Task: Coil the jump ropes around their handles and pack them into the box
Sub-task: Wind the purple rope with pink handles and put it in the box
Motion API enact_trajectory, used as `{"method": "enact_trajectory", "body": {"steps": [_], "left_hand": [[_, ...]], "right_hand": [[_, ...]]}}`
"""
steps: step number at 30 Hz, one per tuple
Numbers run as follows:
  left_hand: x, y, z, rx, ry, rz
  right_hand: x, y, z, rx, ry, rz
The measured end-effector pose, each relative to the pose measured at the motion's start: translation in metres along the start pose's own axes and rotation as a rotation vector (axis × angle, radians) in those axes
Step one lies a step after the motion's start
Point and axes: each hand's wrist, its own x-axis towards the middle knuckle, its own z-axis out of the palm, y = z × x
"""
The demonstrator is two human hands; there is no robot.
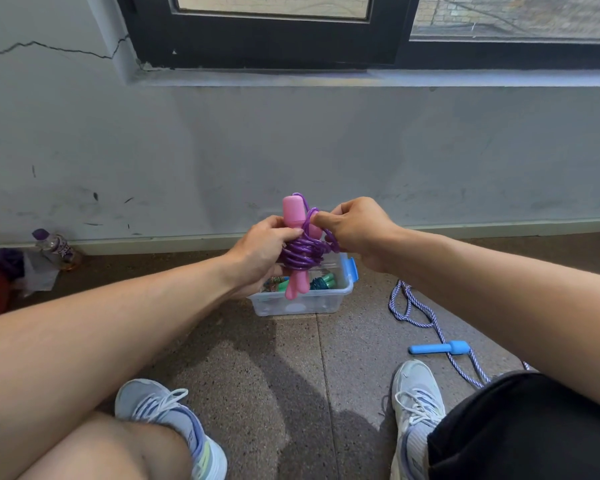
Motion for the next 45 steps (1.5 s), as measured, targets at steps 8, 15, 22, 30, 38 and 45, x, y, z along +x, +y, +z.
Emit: {"method": "enact_trajectory", "body": {"steps": [8,15,22,30,38,45], "left_hand": [[-0.003,0.000,-0.001,0.243,0.047,0.050],[-0.004,0.001,-0.002,0.449,0.103,0.143],[-0.001,0.001,-0.002,0.592,0.153,0.236],[-0.008,-0.001,-0.006,0.496,-0.068,0.157],[-0.013,0.001,-0.013,0.548,-0.144,0.211],[-0.013,0.007,-0.011,0.128,-0.238,0.129]], "right_hand": [[-0.005,0.001,0.000,0.114,-0.173,0.085],[-0.016,0.003,-0.005,0.197,-0.215,0.059],[-0.013,0.009,0.011,-0.060,-0.044,-0.138],[-0.014,0.010,0.009,-0.203,-0.001,-0.204],[-0.011,0.002,-0.020,0.201,-0.481,0.183],[-0.001,0.022,-0.031,0.444,-0.595,0.250]]}}
